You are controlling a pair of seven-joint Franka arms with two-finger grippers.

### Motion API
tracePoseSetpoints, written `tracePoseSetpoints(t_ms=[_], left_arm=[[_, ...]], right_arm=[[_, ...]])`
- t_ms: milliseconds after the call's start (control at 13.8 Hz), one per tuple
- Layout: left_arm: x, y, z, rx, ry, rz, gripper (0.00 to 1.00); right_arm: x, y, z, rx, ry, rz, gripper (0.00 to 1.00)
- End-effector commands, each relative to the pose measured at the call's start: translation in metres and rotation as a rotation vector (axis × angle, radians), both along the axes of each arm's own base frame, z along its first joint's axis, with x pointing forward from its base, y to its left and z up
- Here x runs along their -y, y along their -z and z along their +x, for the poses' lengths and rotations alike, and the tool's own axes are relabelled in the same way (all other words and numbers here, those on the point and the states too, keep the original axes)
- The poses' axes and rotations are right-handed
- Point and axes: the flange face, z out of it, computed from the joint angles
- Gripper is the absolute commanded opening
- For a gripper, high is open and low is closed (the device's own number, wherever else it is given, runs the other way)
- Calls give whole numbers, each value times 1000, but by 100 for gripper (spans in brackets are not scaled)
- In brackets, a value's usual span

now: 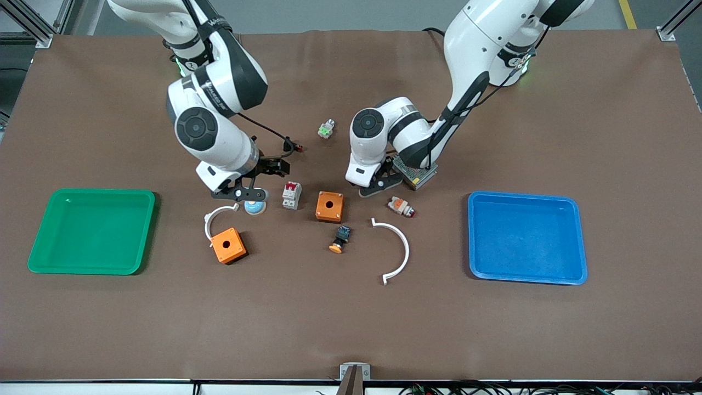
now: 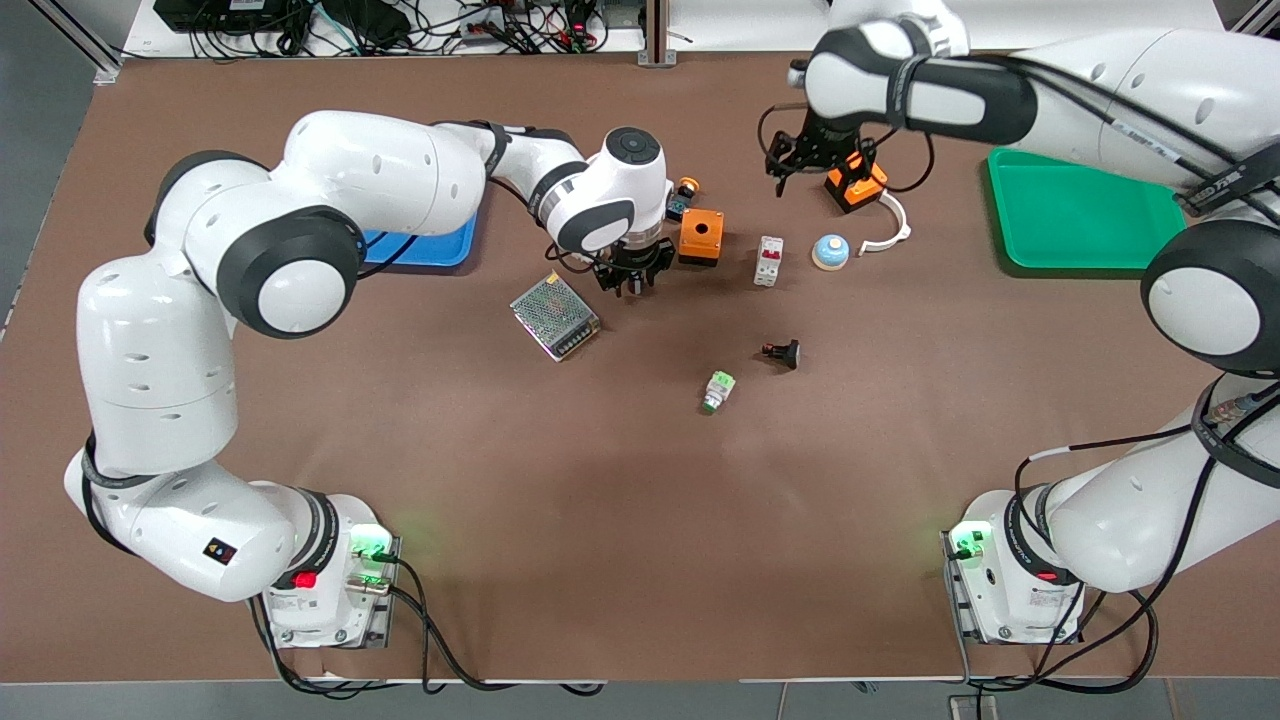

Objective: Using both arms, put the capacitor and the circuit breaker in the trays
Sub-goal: 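Grasp the capacitor with the left gripper while the right gripper grasps the breaker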

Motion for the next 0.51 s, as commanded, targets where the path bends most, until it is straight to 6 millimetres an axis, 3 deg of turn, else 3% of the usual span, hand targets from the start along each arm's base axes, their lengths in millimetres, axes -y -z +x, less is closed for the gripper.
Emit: tracePoseSetpoints(t_ms=[0,218,364,436], left_arm=[[2,-2,2,25,-4,-3,44],[1,-5,4,24,-14,-8,4],[-4,-16,12,39,-38,-10,0],[-9,-32,20,59,-51,-15,0]], right_arm=[[-14,17,-22,33,30,20,100],[-18,46,-29,61,31,26,100],[-21,61,-31,65,29,25,100],[-23,70,-31,63,32,22,100]])
